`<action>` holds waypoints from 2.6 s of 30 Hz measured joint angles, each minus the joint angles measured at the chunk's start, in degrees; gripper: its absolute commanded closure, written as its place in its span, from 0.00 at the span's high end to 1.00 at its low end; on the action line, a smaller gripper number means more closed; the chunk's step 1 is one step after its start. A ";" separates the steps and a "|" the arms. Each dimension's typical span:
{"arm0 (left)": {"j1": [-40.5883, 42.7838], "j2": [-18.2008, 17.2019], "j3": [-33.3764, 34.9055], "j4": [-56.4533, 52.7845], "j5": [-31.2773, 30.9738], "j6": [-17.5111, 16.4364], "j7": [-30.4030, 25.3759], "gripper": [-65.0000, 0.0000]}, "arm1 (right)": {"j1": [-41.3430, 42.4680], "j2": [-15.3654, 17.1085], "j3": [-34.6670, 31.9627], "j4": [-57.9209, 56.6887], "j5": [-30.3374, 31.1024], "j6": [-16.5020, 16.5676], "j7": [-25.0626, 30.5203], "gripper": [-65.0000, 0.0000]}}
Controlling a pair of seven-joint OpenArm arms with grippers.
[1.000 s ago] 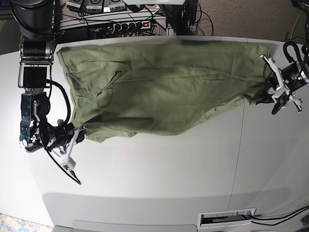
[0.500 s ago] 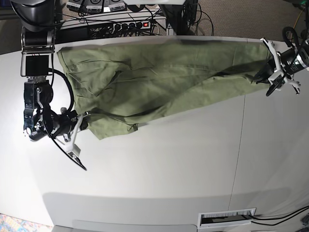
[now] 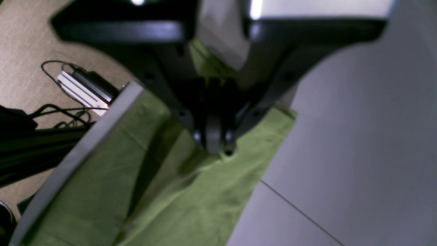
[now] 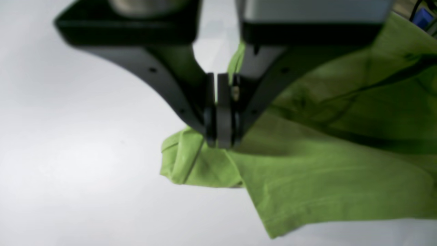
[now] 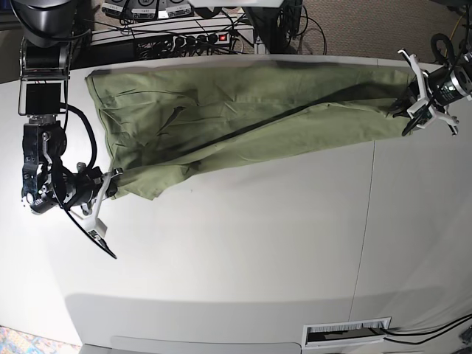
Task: Fold the T-shirt properly
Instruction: 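Lift the hem with both grippers and fold it over the shirt, then lower the folded hem onto the shirt with both grippers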
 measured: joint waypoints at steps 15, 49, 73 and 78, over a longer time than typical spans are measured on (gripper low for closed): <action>0.02 0.00 0.00 0.00 1.66 0.00 -0.02 0.00 | -6.14 0.13 -0.02 0.15 5.92 1.95 -2.10 0.00; 0.04 0.02 0.00 0.00 0.79 3.85 0.50 0.39 | -10.99 -2.64 0.00 7.78 7.26 2.32 -0.68 0.00; -4.63 5.49 0.00 -12.98 -13.53 18.27 13.29 0.41 | -13.53 -8.26 0.07 7.78 7.21 2.32 -0.07 0.00; -4.63 5.53 0.00 -13.00 -13.60 18.49 13.77 0.41 | -13.53 -8.26 0.07 7.78 7.21 2.32 -0.07 0.00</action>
